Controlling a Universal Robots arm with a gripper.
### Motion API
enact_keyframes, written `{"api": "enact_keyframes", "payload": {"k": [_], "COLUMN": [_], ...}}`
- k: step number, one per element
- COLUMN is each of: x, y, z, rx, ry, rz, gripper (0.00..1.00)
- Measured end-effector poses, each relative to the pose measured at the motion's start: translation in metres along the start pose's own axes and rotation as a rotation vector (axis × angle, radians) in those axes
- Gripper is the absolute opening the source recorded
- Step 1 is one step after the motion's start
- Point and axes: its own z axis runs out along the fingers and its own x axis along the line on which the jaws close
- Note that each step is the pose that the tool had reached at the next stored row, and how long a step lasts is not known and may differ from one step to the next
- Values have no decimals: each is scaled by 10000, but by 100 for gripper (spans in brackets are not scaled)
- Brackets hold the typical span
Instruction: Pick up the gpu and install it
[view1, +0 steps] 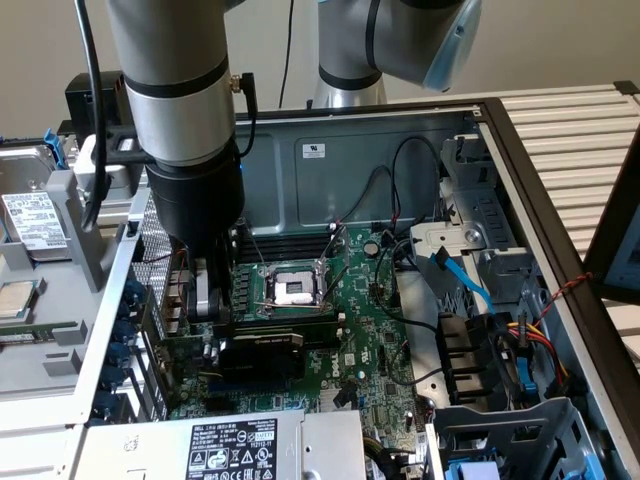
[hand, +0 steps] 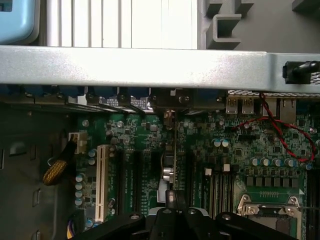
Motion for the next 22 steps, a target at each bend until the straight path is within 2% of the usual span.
{"api": "enact_keyframes", "payload": {"k": [10, 22], "x": [0, 1], "y": [4, 19], "z": [1, 5], "rx": [52, 150], "ry": [-2, -4], "rz": [6, 38], "gripper": [11, 11]}}
